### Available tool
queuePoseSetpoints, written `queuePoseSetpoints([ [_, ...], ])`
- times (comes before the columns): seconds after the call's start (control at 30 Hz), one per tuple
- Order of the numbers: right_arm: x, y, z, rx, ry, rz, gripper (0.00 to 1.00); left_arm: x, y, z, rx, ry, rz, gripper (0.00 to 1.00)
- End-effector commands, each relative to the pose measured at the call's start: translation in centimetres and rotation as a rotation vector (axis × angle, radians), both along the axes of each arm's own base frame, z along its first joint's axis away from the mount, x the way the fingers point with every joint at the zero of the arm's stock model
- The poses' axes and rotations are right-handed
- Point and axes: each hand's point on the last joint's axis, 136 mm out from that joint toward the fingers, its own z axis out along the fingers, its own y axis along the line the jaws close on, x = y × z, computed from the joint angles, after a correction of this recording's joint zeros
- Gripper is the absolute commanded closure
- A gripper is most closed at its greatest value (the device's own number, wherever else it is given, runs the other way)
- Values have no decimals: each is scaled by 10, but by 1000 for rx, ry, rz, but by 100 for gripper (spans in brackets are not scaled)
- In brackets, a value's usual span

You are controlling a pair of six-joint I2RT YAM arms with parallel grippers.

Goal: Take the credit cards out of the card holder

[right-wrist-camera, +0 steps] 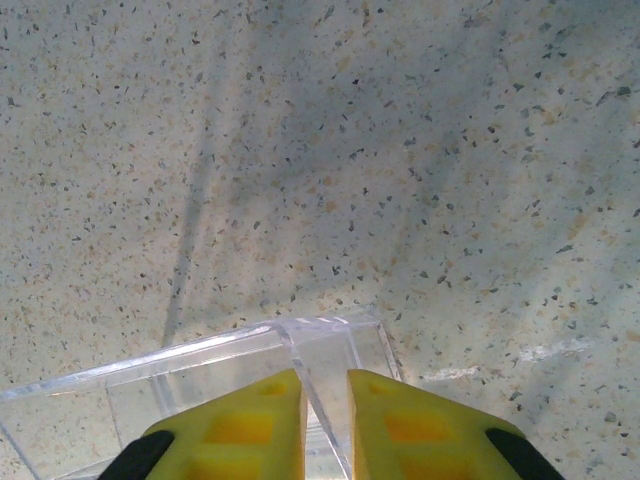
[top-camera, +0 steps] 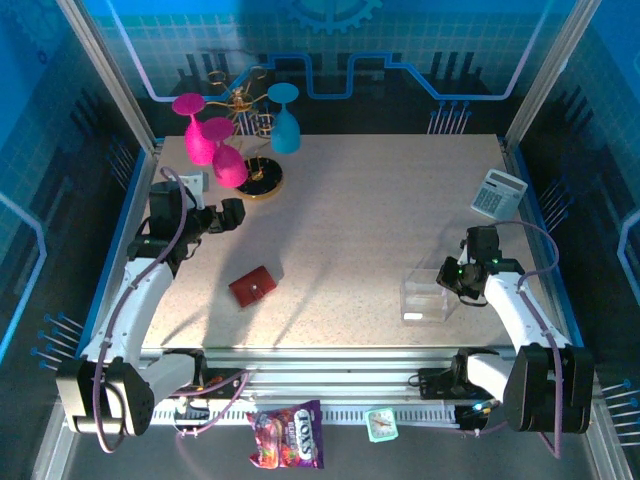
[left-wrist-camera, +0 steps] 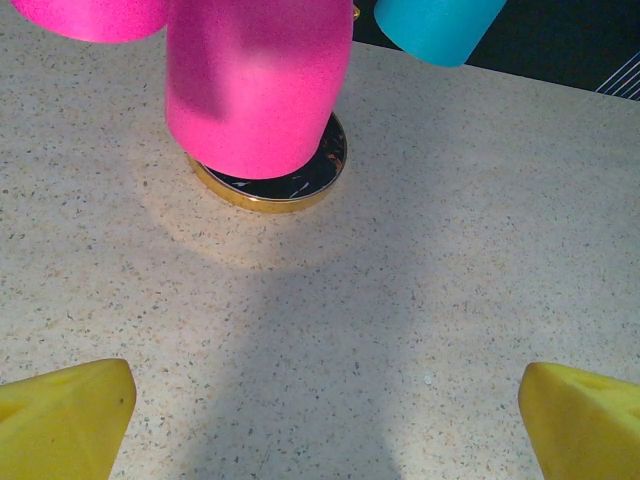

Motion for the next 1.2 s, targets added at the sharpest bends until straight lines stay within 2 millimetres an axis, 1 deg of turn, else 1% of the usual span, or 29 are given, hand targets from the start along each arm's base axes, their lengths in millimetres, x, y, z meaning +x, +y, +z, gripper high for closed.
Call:
queuePoseSetpoints([
  [0.0,-4,2,-2,-7,7,1,84,-1,0,-1,7,-7,-14,1],
  [0.13,-3,4,0,-12,-2,7,85,-3,1,-2,12,-4,-14,1],
  [0.23,-3,5,2,-15,-2,13,91,-3,1,-1,13,-8,-13,1],
  [0.43,1,8,10,-29,-16,30,95,-4,1,0,17,-13,-17,1],
  [0.57,6,10,17,-35,-29,38,100,-4,1,2,17,-17,-19,1],
  [0.73,19,18,30,-47,-46,74,100,-5,-1,3,14,-23,-24,1],
  [0.83,35,28,38,-52,-64,103,100,-5,-2,3,13,-26,-32,1],
  [0.93,59,44,46,-49,-87,140,100,-5,-2,4,11,-26,-34,1],
  [1.03,90,67,58,-51,-121,189,100,-5,-4,6,2,-27,-41,1],
  [1.1,112,88,59,-42,-131,229,100,-5,-6,6,-6,-19,-53,1],
  [1.17,136,112,60,-39,-141,275,100,-6,-8,6,-10,-18,-60,0],
])
